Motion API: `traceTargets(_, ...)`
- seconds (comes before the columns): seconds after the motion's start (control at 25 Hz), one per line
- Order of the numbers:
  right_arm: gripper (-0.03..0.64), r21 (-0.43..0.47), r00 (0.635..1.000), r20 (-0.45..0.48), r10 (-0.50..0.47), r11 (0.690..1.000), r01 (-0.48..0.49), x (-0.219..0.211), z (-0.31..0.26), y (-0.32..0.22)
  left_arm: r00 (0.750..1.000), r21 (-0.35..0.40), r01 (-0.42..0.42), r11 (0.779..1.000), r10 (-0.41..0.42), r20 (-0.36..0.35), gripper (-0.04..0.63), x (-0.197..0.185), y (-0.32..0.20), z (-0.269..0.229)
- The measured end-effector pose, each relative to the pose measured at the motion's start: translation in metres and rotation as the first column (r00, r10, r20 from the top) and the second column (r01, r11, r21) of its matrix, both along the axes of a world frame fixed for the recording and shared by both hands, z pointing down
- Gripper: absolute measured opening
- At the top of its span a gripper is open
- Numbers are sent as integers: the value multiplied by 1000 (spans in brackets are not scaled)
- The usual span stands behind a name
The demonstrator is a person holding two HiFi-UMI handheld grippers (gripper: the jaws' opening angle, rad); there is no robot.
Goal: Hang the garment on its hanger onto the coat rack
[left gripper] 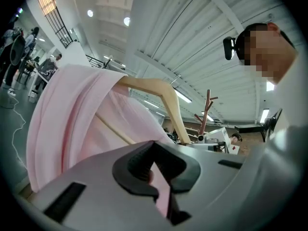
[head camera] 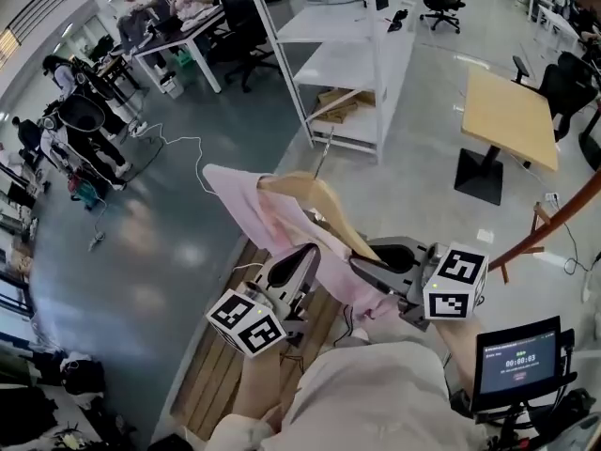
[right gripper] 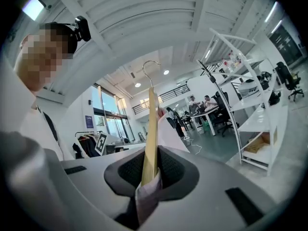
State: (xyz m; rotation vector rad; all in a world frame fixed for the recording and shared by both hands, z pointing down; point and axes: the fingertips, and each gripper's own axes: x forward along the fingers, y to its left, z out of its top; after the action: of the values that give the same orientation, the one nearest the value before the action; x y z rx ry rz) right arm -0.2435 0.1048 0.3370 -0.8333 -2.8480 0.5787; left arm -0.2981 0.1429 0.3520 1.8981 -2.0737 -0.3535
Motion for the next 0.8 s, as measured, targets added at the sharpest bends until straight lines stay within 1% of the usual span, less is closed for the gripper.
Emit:
traceTargets(0.16, 58, -14, 999, 5, 39, 999, -39, 4, -8, -34, 999, 2, -36, 999, 36, 5, 6, 8, -38, -6)
traceTargets(0.48, 58, -20, 992, 26, 124, 992, -123, 9, -24, -76, 994, 19, -109, 994, 108, 6, 6, 17, -83, -14)
traceTargets(0.64, 58, -8, 985, 40, 170, 985, -170, 16, -25, -94, 986, 25, -165, 986, 164, 17, 6, 26, -109, -13)
traceTargets(0.8, 58, -1, 973, 49, 227, 974, -228, 31, -33, -118, 974, 36, -228, 973, 227, 25, 6, 41, -139, -21)
